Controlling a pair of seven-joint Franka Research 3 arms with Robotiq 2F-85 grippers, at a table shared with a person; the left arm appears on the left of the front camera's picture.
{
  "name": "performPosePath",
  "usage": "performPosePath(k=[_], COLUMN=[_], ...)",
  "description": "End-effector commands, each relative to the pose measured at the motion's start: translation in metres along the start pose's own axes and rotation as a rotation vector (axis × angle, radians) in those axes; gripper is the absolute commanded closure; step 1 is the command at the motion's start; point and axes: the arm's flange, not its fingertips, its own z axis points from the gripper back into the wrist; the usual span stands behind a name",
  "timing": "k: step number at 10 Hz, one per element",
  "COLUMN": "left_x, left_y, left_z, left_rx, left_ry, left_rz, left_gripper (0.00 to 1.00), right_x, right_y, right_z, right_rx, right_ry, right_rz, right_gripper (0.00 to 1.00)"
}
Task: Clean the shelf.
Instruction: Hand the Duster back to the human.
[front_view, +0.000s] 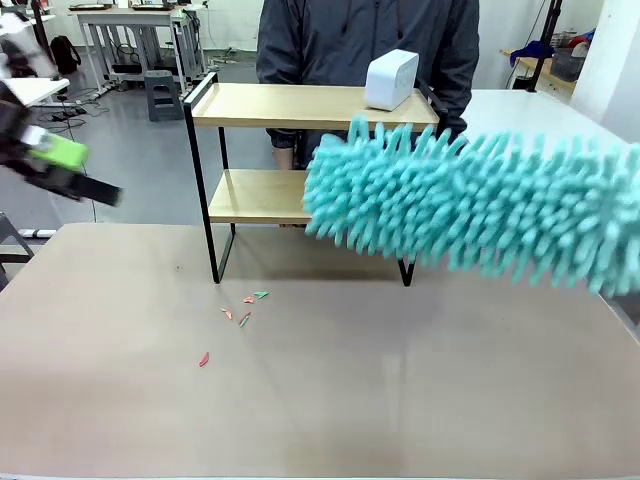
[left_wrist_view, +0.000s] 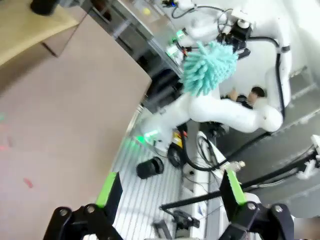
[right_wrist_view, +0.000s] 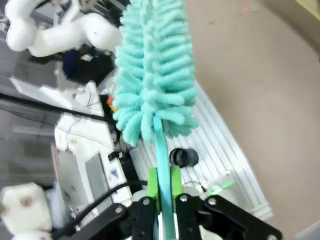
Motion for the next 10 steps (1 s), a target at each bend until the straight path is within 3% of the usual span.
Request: performPosePath(k=[1, 2, 3, 4, 5, 7, 10], left_x=[-0.017, -0.017, -0.017, 0.000, 0.001, 0.036, 0.065], left_y=[-0.004, -0.004, -0.004, 0.004, -0.006, -0.013, -0.018], left_z=[0.032, 0.032, 0.032, 0.006, -0.003, -0.057, -0.129], left_rx=[0.049, 0.049, 0.049, 0.016, -0.007, -0.058, -0.112], left_ry=[-0.061, -0.061, -0.061, -0.013, -0.006, 0.101, 0.236], left_rz=[-0.003, -0.003, -0.003, 0.006, -0.070, -0.173, -0.248], left_gripper=[0.00, 0.00, 0.00, 0.00, 0.00, 0.00, 0.00], right_x=[-0.015, -0.033, -0.001, -0.011, 0.013, 0.070, 0.124], right_y=[-0.030, -0.030, -0.012, -0.025, -0.040, -0.057, -0.072], right_z=[-0.031, -0.022, -0.018, -0.028, -0.031, -0.044, -0.058], right_rx=[0.110, 0.023, 0.053, 0.066, 0.080, 0.130, 0.175], right_ry=[-0.015, -0.093, 0.025, 0.002, 0.050, 0.197, 0.234], right_rz=[0.042, -0.018, 0.011, -0.007, 0.011, 0.103, 0.173], right_gripper=[0.88, 0.88, 0.88, 0.88, 0.88, 0.88, 0.88])
